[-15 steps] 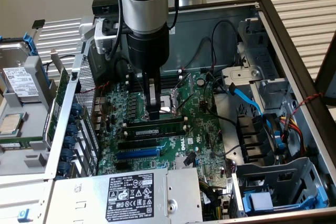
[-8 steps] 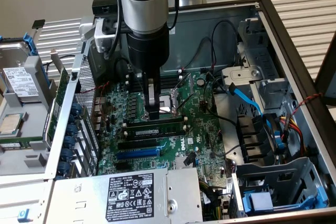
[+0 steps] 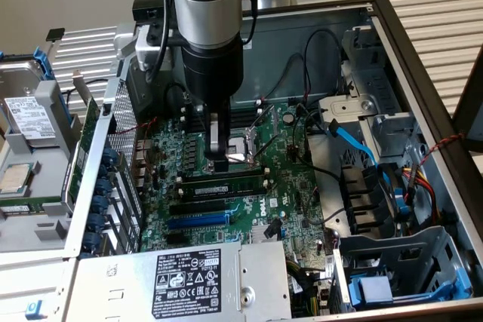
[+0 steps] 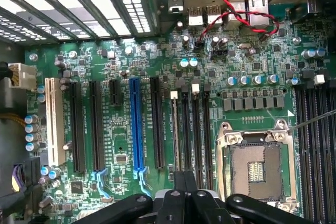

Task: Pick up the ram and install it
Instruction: 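Press down the ram until it locks into place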

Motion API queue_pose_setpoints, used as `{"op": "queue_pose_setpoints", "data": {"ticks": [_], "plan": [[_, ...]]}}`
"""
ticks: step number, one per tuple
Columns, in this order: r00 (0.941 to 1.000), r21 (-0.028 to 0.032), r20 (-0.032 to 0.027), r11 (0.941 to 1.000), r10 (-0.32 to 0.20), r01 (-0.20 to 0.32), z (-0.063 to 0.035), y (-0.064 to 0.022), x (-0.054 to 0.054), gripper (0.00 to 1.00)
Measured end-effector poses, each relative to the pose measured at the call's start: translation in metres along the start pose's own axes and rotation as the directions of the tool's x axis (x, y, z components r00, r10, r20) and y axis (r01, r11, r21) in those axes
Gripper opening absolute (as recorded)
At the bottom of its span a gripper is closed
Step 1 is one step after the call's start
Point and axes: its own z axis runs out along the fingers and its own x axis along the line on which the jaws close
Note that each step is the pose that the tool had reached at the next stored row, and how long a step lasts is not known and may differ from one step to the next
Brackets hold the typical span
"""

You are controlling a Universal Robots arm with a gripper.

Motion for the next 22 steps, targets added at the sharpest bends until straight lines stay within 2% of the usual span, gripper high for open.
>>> {"op": "queue_pose_setpoints", "data": {"ticks": [5, 10, 17, 22], "plan": [[0.9974, -0.0017, 0.0016, 0.9974, 0.072, -0.072, 0.0000, 0.0000, 0.0000, 0.10], [0.9895, -0.0036, 0.0031, 0.9895, 0.144, -0.144, 0.0000, 0.0000, 0.0000, 0.10], [0.9718, -0.0060, 0.0042, 0.9718, 0.236, -0.236, 0.0000, 0.0000, 0.0000, 0.10], [0.9573, -0.0056, 0.0004, 0.9573, 0.289, -0.289, 0.0000, -0.0001, 0.0000, 0.10]]}}
